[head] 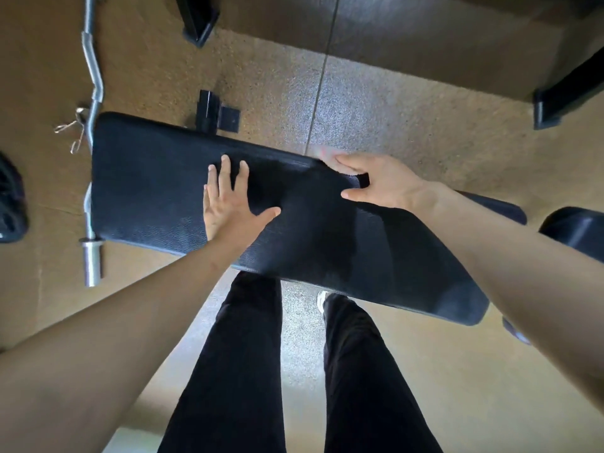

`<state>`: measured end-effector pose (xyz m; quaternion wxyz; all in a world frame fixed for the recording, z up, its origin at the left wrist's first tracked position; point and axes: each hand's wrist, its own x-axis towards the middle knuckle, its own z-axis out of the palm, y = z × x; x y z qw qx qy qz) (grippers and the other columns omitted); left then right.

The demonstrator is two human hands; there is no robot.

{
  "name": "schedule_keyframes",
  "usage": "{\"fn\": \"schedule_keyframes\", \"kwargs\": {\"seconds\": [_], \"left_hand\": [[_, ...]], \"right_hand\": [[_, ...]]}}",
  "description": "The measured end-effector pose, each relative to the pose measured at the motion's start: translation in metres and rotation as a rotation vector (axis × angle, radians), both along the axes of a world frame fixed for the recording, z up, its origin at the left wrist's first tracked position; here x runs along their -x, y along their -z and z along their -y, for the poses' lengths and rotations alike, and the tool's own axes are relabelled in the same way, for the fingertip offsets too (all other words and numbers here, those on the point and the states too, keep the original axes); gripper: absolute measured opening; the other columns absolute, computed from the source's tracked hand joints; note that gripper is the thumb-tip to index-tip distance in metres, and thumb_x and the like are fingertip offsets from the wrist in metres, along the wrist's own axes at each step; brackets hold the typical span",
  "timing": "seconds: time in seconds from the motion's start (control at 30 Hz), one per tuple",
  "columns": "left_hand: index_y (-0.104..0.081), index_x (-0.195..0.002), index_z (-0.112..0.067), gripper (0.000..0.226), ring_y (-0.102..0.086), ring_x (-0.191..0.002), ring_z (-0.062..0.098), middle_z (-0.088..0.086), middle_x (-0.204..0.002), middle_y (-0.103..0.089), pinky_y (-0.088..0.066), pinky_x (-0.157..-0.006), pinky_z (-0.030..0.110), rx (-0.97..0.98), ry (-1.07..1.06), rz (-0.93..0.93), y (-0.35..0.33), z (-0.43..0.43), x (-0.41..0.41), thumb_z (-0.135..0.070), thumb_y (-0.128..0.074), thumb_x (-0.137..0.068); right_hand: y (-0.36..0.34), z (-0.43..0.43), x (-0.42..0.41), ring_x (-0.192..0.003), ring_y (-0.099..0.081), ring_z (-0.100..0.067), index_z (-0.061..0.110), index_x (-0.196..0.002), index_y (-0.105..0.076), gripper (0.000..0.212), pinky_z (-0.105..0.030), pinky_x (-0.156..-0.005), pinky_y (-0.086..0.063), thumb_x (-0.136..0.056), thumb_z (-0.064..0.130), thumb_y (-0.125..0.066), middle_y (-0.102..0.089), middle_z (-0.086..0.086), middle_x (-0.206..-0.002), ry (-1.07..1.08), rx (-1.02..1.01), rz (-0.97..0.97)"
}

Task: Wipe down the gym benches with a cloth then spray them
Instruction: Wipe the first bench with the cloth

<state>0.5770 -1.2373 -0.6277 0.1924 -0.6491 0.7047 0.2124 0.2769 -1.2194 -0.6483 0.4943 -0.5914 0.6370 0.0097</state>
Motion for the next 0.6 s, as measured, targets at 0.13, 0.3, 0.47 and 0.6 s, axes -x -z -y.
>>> {"fn": "schedule_keyframes", "kwargs": {"seconds": [0.13,0.3,0.47,0.6], "left_hand": [[-0.012,-0.163,-0.028,0.110,0.003,-0.159,0.025,-0.002,-0.172,0.005,-0.022,-0.126,0.050,-0.032,-0.071,-0.012,-0.008,-0.001,0.009,-0.064,-0.074,-0.080],[-0.023,-0.162,-0.025,0.092,-0.012,-0.156,0.029,0.003,-0.171,-0.009,-0.034,-0.118,0.052,-0.047,-0.068,-0.018,-0.020,-0.008,0.030,-0.045,-0.074,-0.088],[-0.034,-0.158,-0.028,0.080,-0.018,-0.154,0.029,0.003,-0.169,-0.018,-0.033,-0.119,0.048,-0.087,0.253,-0.158,-0.027,-0.048,0.071,-0.039,-0.073,-0.089],[-0.020,-0.162,-0.033,0.087,-0.005,-0.158,0.029,-0.001,-0.173,-0.004,-0.018,-0.127,0.046,-0.150,0.533,-0.177,-0.021,-0.073,0.109,-0.052,-0.067,-0.091]], "right_hand": [[-0.008,-0.020,0.014,-0.145,-0.040,-0.019,0.033,-0.157,-0.037,0.076,-0.035,-0.118,-0.028,-0.091,0.042,-0.073,-0.044,0.006,-0.159,-0.044,0.049,-0.080],[-0.015,-0.041,0.025,-0.145,-0.038,-0.024,0.034,-0.159,-0.031,0.076,-0.053,-0.114,-0.029,-0.093,0.046,-0.067,-0.041,0.004,-0.158,-0.076,0.049,-0.174],[-0.016,-0.064,0.041,-0.148,-0.033,-0.024,0.035,-0.158,-0.032,0.072,-0.048,-0.116,-0.021,-0.094,0.048,-0.064,-0.039,0.003,-0.161,-0.004,0.068,-0.247],[-0.015,-0.081,0.058,-0.143,-0.040,-0.022,0.036,-0.155,-0.036,0.068,-0.047,-0.115,-0.023,-0.093,0.051,-0.062,-0.048,0.004,-0.152,0.062,0.079,-0.302]]}}
